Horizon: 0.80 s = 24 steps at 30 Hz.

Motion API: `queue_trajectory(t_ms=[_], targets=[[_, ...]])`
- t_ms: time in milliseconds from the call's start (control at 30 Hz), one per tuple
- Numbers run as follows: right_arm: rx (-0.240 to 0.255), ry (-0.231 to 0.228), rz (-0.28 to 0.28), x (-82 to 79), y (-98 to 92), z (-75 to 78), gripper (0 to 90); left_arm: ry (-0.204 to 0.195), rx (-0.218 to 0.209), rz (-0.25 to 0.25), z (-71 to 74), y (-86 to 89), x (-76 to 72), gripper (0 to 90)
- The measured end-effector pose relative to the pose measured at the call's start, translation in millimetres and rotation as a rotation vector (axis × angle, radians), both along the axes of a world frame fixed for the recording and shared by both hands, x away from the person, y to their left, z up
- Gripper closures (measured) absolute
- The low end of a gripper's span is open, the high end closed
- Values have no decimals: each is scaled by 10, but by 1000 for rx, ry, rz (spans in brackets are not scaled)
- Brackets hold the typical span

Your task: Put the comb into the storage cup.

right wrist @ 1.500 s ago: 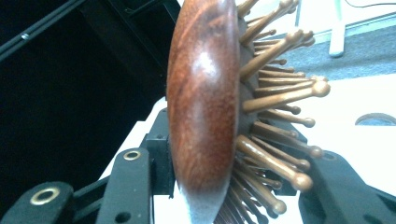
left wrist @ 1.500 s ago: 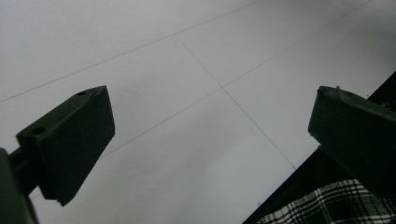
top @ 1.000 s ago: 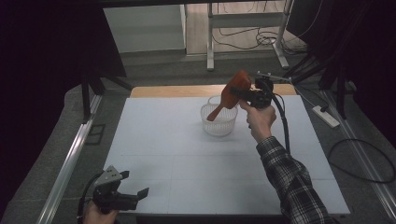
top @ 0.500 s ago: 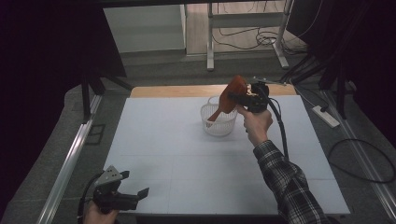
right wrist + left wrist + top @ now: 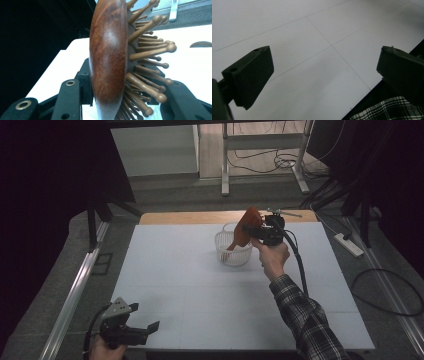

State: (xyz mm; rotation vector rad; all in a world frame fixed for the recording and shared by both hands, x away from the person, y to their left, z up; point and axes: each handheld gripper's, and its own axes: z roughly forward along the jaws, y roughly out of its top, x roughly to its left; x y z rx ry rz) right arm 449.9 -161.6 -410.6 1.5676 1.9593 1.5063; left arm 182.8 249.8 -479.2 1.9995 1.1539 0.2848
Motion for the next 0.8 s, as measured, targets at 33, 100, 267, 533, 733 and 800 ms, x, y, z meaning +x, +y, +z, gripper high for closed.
queue_trajectory(t_ms=[33, 100, 267, 533, 733, 800], targets=[[0, 0, -3, -2, -3, -11, 528, 0, 0, 0, 0, 0, 0, 15], [-1, -1, -6, -4, -5, -19, 528, 1, 0, 1, -1, 0, 1, 15], [-10, 1, -9, -10, -2, -53, 526, 3, 0, 3, -2, 0, 3, 15], [16, 0, -35, -34, -38, -115, 506, 5, 1, 9, -1, 3, 5, 18], [37, 11, -51, -40, -68, -163, 492, 8, 1, 14, -3, 0, 10, 20], [42, 13, -53, -43, -76, -169, 490, 8, 0, 14, -3, 4, 11, 20]])
